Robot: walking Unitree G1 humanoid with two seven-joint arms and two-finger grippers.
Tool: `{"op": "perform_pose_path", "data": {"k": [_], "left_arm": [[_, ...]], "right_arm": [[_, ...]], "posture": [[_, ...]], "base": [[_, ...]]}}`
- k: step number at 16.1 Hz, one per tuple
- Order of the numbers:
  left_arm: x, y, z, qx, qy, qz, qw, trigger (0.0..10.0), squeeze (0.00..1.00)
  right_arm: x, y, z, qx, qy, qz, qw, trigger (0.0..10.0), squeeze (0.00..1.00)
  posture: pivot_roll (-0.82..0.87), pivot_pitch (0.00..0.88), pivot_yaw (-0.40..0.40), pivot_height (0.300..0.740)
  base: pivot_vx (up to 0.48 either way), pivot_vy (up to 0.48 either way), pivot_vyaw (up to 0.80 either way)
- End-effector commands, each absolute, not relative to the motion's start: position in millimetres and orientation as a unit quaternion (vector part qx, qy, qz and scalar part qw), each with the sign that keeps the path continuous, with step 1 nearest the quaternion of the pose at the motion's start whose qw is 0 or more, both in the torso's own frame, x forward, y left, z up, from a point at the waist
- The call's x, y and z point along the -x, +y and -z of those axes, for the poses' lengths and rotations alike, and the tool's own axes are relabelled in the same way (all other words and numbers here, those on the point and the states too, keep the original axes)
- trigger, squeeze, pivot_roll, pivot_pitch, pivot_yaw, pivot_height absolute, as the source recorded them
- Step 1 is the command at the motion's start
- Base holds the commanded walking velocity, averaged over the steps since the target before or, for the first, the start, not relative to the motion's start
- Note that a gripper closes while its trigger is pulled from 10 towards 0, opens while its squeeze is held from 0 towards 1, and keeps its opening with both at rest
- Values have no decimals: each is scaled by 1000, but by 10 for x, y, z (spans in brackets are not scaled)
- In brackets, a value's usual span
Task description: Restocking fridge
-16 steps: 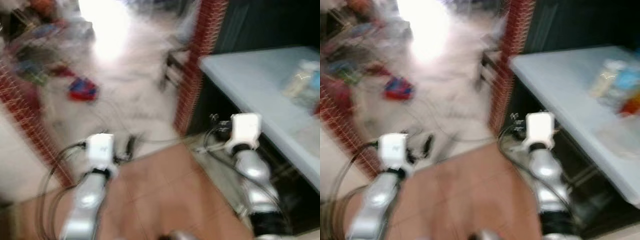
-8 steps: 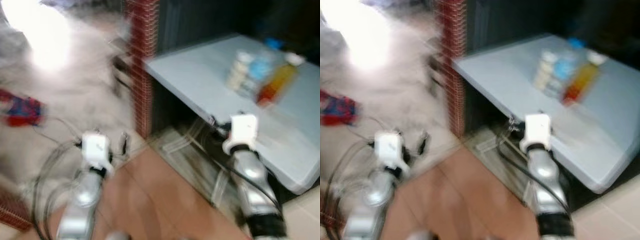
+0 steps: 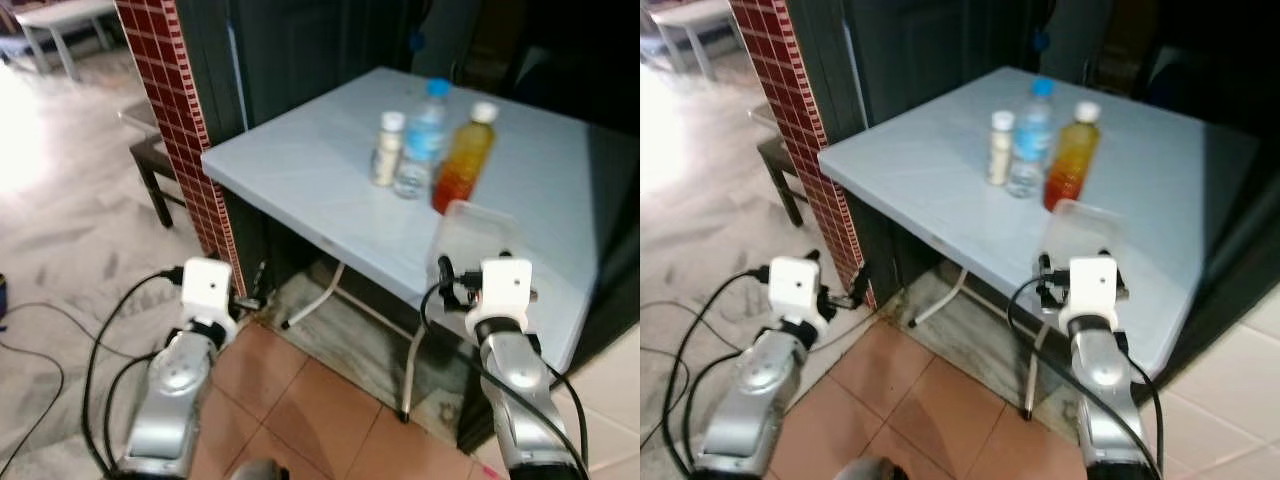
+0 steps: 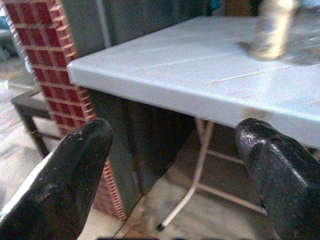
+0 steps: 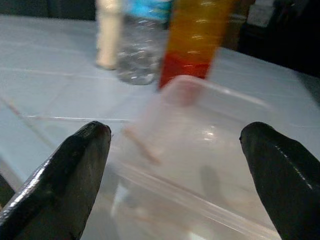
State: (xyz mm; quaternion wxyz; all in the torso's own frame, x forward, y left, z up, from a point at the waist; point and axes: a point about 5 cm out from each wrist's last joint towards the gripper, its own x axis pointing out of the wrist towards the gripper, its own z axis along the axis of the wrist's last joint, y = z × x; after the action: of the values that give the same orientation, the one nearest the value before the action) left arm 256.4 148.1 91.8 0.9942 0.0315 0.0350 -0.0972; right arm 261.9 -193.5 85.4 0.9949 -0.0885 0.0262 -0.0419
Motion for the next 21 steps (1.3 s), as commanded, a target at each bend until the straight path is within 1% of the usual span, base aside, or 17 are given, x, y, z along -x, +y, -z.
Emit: {"op": "perform_pose_path", "data": {"k": [1, 5, 8, 9, 13, 15, 20, 21], "left_arm": [[-2567, 1556, -907, -32, 38, 88, 995, 10000, 0], [-2549, 1485, -882, -22, 42, 91, 995, 10000, 0], [-2541, 1507, -884, -26, 45, 85, 995, 10000, 0], [-2529, 1514, -894, -25, 35, 85, 995, 10000, 0], [-2426, 1441, -851, -7, 58, 95, 994, 10000, 0], [-2399, 1447, -838, -4, 61, 91, 994, 10000, 0], [-2342, 1483, -807, -1, 72, 88, 994, 10000, 0], [-2339, 1494, -804, -3, 74, 90, 993, 10000, 0]], "right_arm": [[-2640, -1870, -941, 93, 6, 29, 995, 10000, 0], [-2670, -1831, -1025, 122, -17, 10, 992, 10000, 0], [-2692, -1801, -1042, 130, -20, 1, 991, 10000, 0], [-2685, -1802, -1032, 131, -18, 1, 991, 10000, 0], [-2657, -1787, -1030, 129, -12, -8, 992, 10000, 0], [-2651, -1781, -1028, 128, -8, -11, 992, 10000, 0], [-2634, -1742, -990, 120, 2, -16, 993, 10000, 0], [-2636, -1729, -988, 118, 2, -16, 993, 10000, 0]], "posture": [[11, 0, 10, 740], [7, 0, 8, 740], [12, 0, 4, 740], [12, 0, 2, 740], [27, 0, -13, 740], [31, 0, -16, 740], [45, 0, -12, 740], [45, 0, -10, 740]], "base": [[0, 424, 0], [0, 437, 0], [0, 480, 0], [0, 0, -481], [0, 0, 0], [0, 0, 0], [0, 0, -800], [0, 315, -800]]}}
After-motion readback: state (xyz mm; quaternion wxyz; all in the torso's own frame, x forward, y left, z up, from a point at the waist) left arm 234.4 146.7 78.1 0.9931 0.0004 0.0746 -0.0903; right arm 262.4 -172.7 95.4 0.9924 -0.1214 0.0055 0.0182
